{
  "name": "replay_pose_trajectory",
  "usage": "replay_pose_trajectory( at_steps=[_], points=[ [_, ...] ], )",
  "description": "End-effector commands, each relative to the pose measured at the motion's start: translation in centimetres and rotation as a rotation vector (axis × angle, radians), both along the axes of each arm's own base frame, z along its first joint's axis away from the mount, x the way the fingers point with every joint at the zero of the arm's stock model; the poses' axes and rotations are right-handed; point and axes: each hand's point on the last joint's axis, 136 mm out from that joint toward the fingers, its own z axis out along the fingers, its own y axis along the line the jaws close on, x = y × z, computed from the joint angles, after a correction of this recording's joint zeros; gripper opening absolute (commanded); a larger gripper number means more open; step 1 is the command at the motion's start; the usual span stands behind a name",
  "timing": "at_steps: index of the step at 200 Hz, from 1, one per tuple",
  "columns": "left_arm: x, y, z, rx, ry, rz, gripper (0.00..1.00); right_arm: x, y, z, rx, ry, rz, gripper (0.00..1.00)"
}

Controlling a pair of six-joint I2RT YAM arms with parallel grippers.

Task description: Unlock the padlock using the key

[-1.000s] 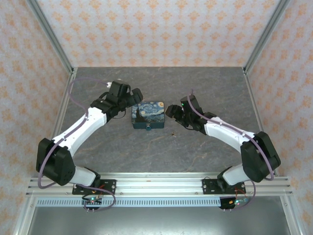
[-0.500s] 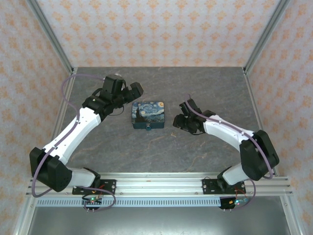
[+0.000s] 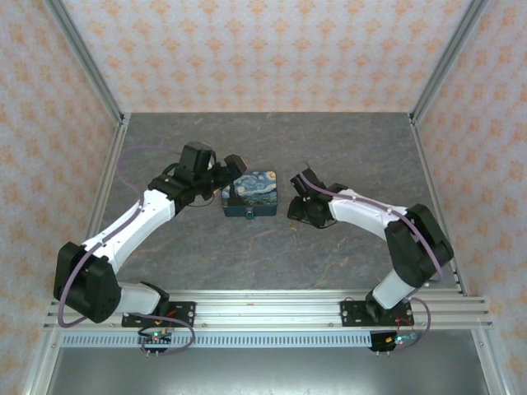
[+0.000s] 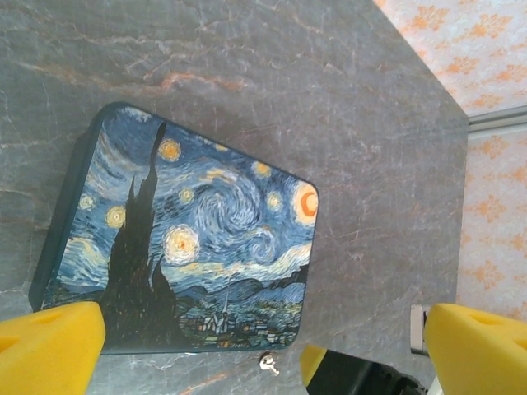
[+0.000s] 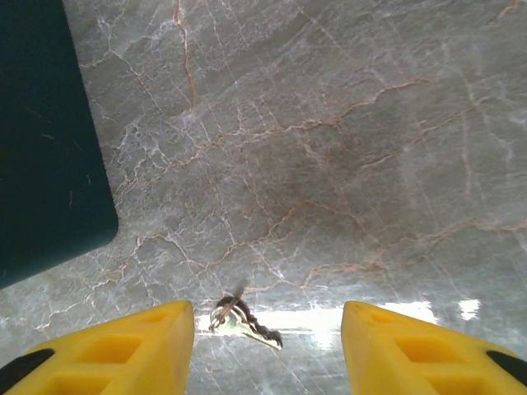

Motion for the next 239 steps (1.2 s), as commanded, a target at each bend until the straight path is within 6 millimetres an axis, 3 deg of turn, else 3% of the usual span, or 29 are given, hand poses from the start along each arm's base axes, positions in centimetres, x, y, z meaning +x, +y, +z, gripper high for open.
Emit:
replay_pose_trajectory(
  at_steps=[1, 32, 72, 119, 205, 239],
  points=[
    [0.3, -0.5, 0.3, -0.062, -0.049, 0.001, 1.0, 0.5, 0.3, -0.2, -0.05, -0.003, -0.007, 0.5],
    [-0.3, -0.5, -0.7, -0.06, -0.058, -0.014, 1.0, 0.6, 0.2, -0.3, -0.086, -0.016, -0.007, 0.49],
    [-0.2, 0.2, 0.2, -0.057, -0.145, 0.005, 1.0, 1.0, -0.1, 0.0, -0.12, -0.022, -0.019, 0.49],
    [-0.3, 0.7, -0.8, -0.054, -0.154, 0.01, 1.0, 1.5, -0.8, 0.2, -0.162, -0.037, -0.054, 0.46],
    [0.6, 0.8, -2.7, -0.118, -0.109, 0.058, 1.0, 1.4, 1.7, -1.1, -0.201, -0.002, 0.018, 0.39],
    [0.6, 0.9, -2.7, -0.117, -0.11, 0.061, 1.0, 0.8, 1.5, -2.1, -0.213, 0.025, 0.0, 0.35]
  ],
)
